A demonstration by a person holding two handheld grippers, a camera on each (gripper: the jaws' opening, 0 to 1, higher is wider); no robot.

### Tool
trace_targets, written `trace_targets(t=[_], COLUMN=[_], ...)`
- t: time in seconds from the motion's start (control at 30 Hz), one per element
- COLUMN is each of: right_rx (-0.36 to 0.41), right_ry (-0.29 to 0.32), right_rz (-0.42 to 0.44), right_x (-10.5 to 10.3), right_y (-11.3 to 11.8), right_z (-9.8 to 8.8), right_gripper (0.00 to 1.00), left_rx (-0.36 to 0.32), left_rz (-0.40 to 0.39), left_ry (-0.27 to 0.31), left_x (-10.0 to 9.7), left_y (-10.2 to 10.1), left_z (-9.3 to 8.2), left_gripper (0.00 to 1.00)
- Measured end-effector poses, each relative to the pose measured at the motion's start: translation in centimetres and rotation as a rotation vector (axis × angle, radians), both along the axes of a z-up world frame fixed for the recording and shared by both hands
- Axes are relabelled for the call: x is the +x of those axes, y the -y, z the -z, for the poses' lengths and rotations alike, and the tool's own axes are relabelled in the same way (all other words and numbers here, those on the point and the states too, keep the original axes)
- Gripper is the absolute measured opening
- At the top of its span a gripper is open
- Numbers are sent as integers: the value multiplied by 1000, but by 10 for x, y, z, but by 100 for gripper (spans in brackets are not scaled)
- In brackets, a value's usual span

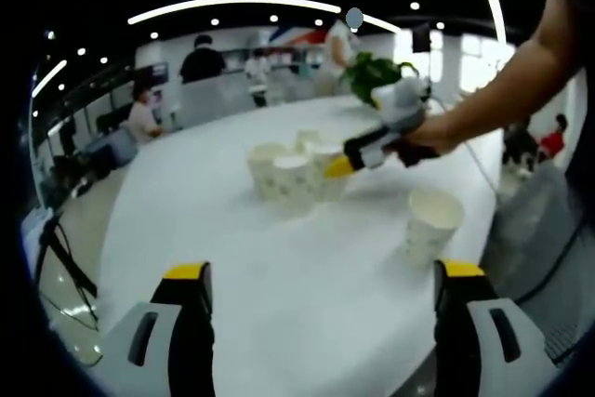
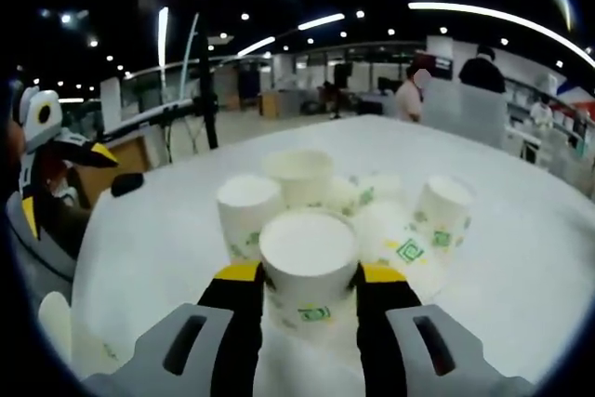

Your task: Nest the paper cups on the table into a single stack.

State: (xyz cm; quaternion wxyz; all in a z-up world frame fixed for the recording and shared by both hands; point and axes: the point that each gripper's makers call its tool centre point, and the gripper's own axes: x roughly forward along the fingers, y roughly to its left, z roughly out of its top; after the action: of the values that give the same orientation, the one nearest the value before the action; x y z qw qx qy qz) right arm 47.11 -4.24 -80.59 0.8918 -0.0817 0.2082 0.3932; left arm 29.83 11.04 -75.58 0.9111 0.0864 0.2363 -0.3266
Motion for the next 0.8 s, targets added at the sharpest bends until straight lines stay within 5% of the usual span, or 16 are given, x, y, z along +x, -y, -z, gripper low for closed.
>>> trace_targets(t=[0.8], right_rx=[2], right_ry=[4], right_rz=[-13], right_x=[-4], right_y=[2], right_z=[-16], right_gripper=[36], left_rx=[-10], left_rz=[7], left_ry=[10], left_x=[2], left_y=[6], left_z=[-2], left_gripper=[97])
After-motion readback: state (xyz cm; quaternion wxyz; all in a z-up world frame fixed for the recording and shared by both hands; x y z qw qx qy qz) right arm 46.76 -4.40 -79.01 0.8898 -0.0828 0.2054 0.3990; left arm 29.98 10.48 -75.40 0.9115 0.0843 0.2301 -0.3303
